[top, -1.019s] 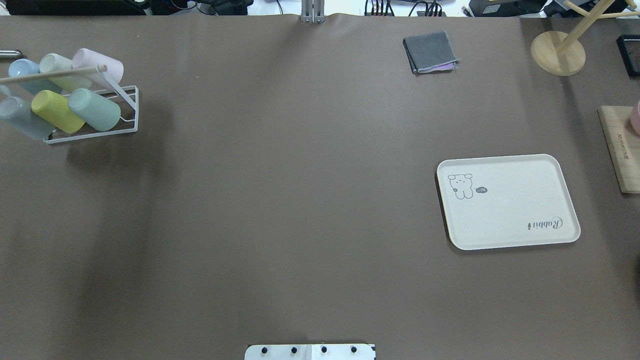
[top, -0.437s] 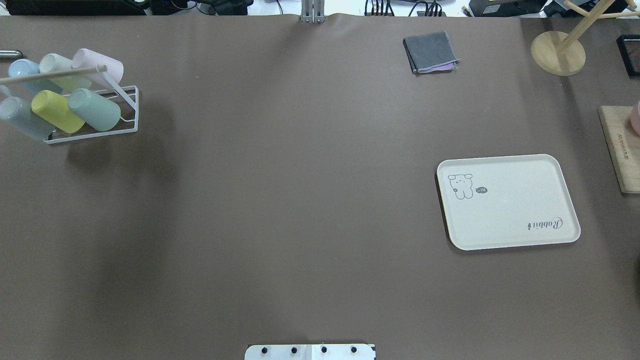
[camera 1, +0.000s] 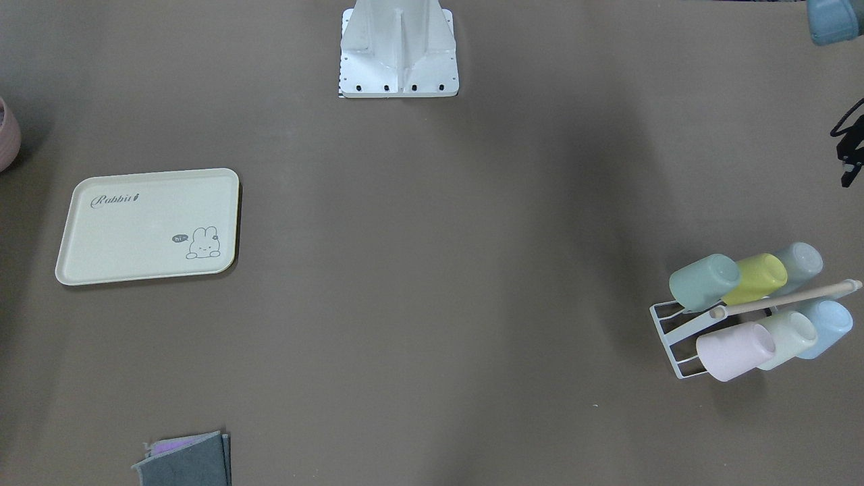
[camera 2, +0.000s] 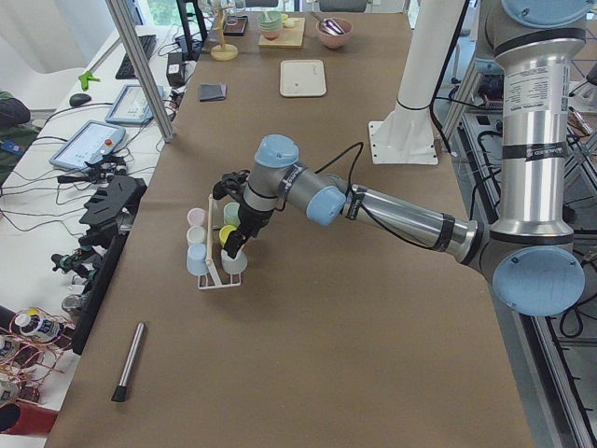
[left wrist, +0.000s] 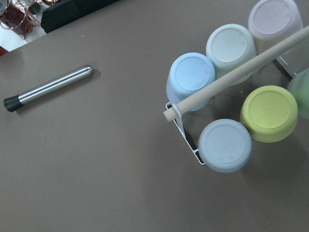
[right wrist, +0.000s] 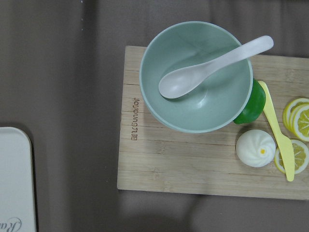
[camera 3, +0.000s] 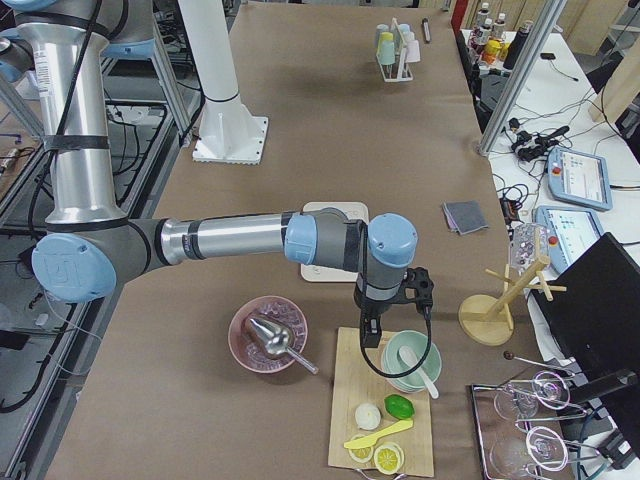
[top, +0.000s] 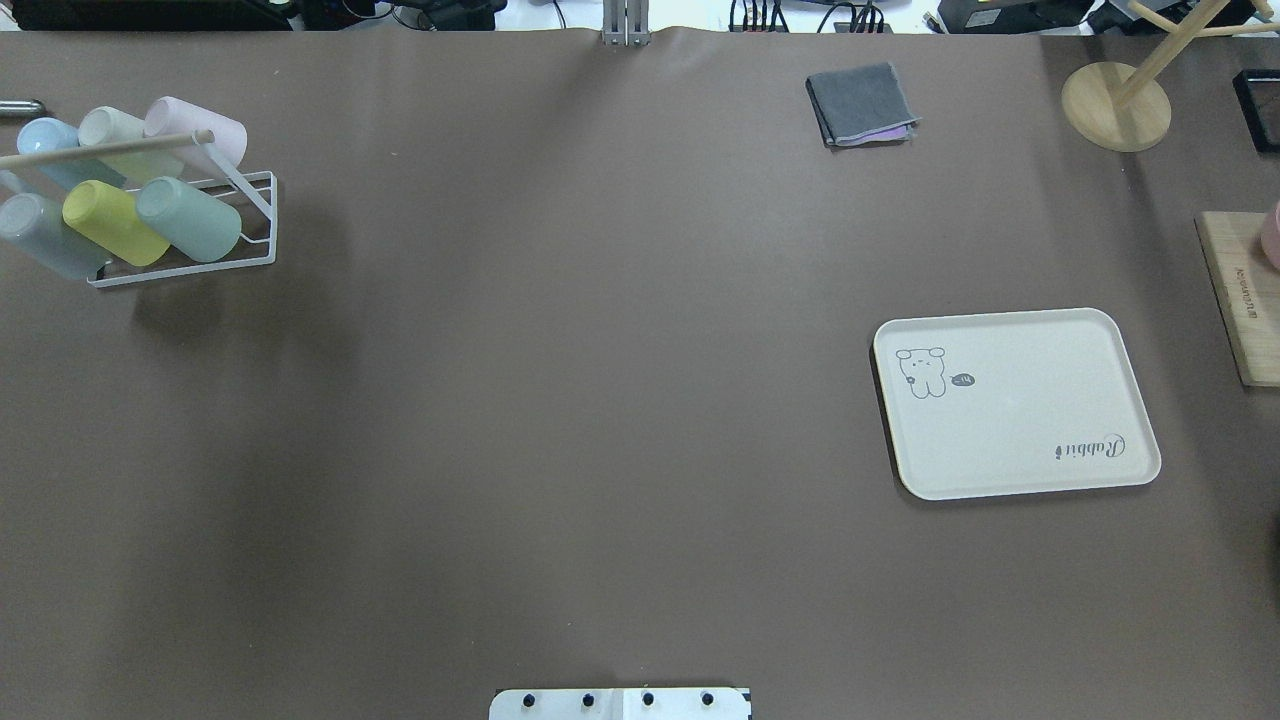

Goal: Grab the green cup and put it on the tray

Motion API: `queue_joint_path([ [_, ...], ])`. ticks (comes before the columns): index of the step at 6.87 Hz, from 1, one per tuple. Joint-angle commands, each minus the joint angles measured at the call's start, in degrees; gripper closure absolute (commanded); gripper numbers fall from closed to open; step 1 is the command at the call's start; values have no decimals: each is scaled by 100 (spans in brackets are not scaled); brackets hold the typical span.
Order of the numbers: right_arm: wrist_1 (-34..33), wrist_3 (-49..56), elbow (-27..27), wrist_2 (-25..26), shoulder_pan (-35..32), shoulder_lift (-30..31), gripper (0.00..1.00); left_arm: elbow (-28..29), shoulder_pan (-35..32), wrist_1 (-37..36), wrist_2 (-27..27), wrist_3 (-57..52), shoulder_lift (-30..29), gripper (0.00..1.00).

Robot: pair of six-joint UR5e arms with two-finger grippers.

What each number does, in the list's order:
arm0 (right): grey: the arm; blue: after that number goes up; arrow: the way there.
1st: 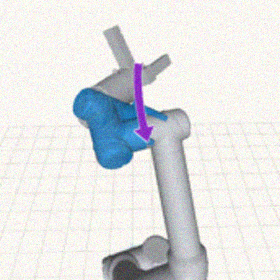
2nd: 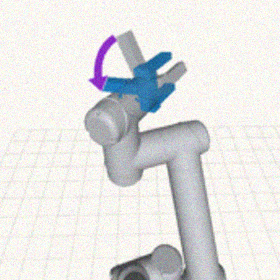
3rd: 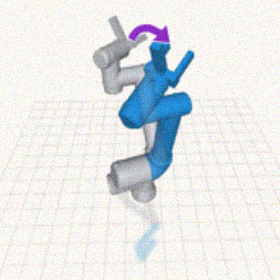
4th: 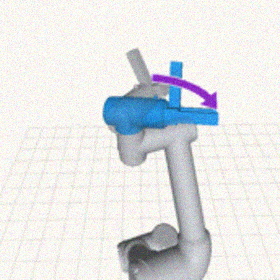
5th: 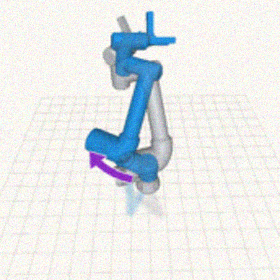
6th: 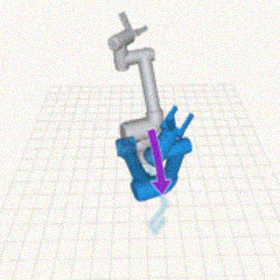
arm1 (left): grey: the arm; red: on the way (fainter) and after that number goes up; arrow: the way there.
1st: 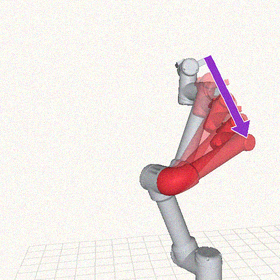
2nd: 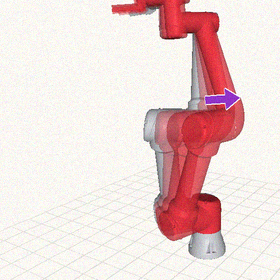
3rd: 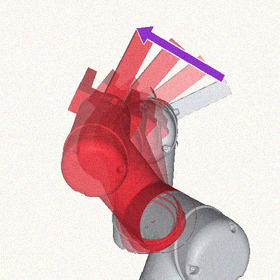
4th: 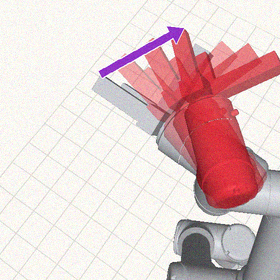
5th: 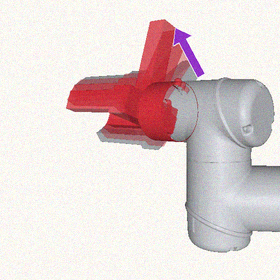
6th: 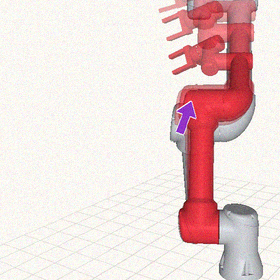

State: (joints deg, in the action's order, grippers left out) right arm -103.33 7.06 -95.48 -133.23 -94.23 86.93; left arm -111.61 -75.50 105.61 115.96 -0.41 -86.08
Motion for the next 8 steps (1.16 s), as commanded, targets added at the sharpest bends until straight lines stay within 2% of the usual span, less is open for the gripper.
queue_joint_path([
  [1,6,-738,-233,-141,297,9,0,-412,508,-451,-940,-887,-5,2],
  [2,14,-1385,-452,-124,691,9,0,-701,928,-776,-1588,-1074,-14,2],
  [3,145,-2357,-585,-81,1174,-18,0,-826,1237,-1144,-2221,-1293,-292,2],
  [4,660,-2515,-586,-98,1422,8,0,-854,1536,-1635,-2697,-1817,-686,2],
  [5,856,-2543,-586,-54,1842,9,0,-871,1869,-2075,-3302,-2553,-1030,2],
  [7,1006,-2552,-315,-27,2232,-9,0,-688,2642,-2928,-4575,-3471,-1611,2],
  [8,1321,-2560,8,-71,2381,0,1,-382,2951,-2941,-5078,-4058,-1796,2],
])
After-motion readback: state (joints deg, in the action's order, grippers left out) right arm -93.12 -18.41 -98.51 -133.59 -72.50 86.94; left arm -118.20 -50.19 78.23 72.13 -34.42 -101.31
